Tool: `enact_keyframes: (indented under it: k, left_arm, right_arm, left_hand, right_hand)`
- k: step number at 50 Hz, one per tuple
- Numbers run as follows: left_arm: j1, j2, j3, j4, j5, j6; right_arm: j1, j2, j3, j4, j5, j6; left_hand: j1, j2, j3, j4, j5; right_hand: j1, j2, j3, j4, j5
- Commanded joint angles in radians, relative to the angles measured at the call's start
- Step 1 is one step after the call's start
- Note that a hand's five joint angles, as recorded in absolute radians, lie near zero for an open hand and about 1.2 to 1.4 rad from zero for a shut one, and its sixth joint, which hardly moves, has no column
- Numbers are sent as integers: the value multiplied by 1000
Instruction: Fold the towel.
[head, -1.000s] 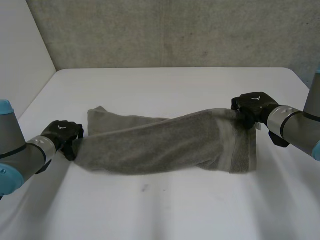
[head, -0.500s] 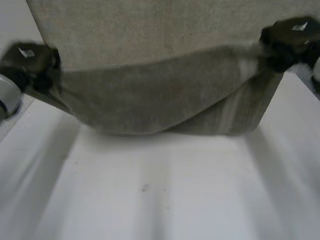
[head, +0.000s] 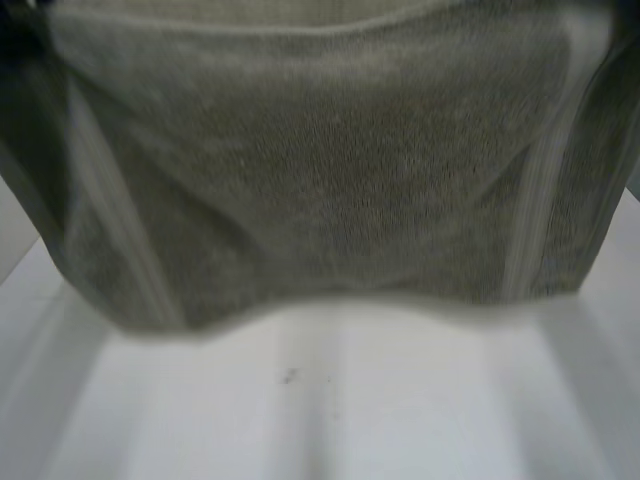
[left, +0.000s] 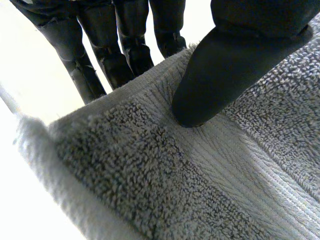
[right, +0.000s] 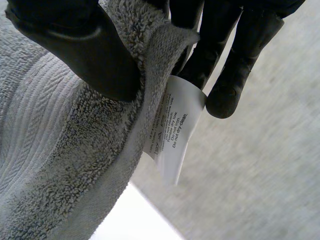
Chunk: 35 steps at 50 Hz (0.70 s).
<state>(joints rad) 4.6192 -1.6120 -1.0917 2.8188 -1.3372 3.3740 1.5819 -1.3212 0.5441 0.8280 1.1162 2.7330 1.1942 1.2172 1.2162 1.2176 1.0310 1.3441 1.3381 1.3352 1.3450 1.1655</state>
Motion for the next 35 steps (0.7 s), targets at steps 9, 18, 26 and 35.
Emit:
enact_keyframes:
  k: [9, 18, 26, 35]
  left_arm:
    - [-56, -457, 227, 1, -4, -21]
    - [-77, -445, 548, 189, -85, -205]
    - [-79, -388, 558, 346, -126, -283]
    - [-77, -424, 219, 347, -116, -295]
  right_arm:
    - [158, 373, -15, -170, 94, -78]
    - [178, 406, -315, -565, 205, 120]
    - [175, 326, -277, -711, 198, 237]
    - [176, 361, 17, -584, 90, 169]
  left_hand:
    - [202, 179, 180, 179, 191]
    - [202, 179, 180, 179, 191]
    - [202, 179, 180, 179, 191]
    - [202, 179, 180, 179, 191]
  right_hand:
    - [52, 58, 61, 51, 56]
    - [52, 58, 61, 51, 56]
    - [52, 58, 61, 51, 56]
    - [52, 58, 61, 51, 56]
